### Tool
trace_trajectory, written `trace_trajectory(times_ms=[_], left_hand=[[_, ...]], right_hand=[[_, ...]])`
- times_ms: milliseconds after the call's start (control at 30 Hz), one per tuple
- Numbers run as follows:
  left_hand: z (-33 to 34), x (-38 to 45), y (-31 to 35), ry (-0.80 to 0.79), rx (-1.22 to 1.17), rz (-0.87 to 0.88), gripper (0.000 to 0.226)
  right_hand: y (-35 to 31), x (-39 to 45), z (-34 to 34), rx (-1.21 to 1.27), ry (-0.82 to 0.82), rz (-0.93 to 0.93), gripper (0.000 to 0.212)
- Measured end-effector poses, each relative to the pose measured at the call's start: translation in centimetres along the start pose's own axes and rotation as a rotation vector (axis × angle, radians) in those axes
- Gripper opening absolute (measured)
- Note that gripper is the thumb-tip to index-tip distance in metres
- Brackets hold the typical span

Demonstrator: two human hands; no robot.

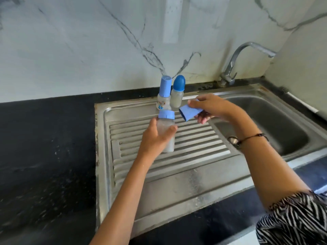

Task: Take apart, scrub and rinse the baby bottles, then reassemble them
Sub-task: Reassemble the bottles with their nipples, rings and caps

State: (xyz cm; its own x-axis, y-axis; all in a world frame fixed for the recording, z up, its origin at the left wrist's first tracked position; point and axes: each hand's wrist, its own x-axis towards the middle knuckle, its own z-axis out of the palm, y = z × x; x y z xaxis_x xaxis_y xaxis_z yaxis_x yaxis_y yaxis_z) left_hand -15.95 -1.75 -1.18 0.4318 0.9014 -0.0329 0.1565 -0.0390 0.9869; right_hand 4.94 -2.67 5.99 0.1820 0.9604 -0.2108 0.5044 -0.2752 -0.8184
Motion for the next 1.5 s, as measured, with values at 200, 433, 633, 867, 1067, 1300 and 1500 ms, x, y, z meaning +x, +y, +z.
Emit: trace_trajectory(times_ms=[200, 433, 633, 867, 1067, 1300, 1500], left_hand=[[0.0, -1.1, 2.0, 0.023, -0.073, 0.061, 0.048], [0.3, -1.4, 3.2, -0.011, -0.076, 0.101, 0.041], [0.4, -1.9, 3.3, -0.048, -0.032, 0.138, 0.048], [-0.4, -2.2, 3.2, -0.061, 0.015, 0.123, 0.051], [-0.8, -2.3, 3.6, -0.122, 0.198, 0.227, 0.055], [-1.1, -2.7, 4.0, -0.142, 0.354, 0.417, 0.058], [-2.0, -3.3, 3.7, -0.212, 0.249, 0.403, 0.053]], right_hand=[[0.7, -2.6, 0.7, -0.225, 0.044, 0.145, 0.031], [-2.5, -6.7, -1.1, 0.248, 0.051, -0.088, 0.02], [0.1, -6.1, -0.3, 0.069, 0.186, 0.042, 0.026], [0.1, -7.2, -1.1, 0.166, 0.326, -0.053, 0.026], [-3.7, -8.1, -1.0, 0.12, 0.203, -0.282, 0.032], [-4.2, -8.9, -0.1, -0.047, -0.011, -0.237, 0.031], [-4.2, -10.3, 0.1, 0.007, -0.096, -0.264, 0.031]])
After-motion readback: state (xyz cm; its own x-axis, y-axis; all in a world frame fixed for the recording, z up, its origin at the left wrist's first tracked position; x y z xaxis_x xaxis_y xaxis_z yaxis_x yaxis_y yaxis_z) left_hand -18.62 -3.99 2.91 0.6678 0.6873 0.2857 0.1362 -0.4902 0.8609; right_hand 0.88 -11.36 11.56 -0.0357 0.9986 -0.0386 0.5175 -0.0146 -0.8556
